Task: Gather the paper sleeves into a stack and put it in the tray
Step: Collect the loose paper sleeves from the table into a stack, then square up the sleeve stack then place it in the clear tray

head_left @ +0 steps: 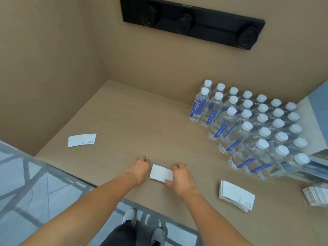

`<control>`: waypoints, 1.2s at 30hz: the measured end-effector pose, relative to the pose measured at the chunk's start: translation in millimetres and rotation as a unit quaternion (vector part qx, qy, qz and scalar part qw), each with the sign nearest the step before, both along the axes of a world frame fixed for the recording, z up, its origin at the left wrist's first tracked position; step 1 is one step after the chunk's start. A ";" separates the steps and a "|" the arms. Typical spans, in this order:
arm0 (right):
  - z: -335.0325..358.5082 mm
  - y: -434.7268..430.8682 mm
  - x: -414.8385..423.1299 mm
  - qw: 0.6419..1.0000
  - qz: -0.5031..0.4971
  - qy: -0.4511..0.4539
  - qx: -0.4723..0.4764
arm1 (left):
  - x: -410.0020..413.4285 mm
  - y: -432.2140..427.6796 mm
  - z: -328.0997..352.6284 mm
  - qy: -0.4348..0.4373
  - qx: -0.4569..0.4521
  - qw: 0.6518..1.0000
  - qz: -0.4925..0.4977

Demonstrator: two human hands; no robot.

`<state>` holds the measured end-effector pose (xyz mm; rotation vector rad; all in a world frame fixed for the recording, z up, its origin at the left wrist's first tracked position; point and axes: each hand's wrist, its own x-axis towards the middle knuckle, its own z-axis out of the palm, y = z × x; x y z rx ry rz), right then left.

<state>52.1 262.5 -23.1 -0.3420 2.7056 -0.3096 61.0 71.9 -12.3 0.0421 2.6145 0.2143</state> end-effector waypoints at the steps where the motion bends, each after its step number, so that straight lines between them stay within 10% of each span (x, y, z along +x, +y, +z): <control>1: 3.3 -6.6 -3.0 1.000 0.013 0.008 0.002 | 0.5 -7.6 2.6 0.002 -0.004 1.000 0.006; 36: -14.8 -387.5 -106.5 0.979 0.193 -0.037 0.055 | -39.7 -375.0 -12.8 0.014 -0.017 0.996 0.089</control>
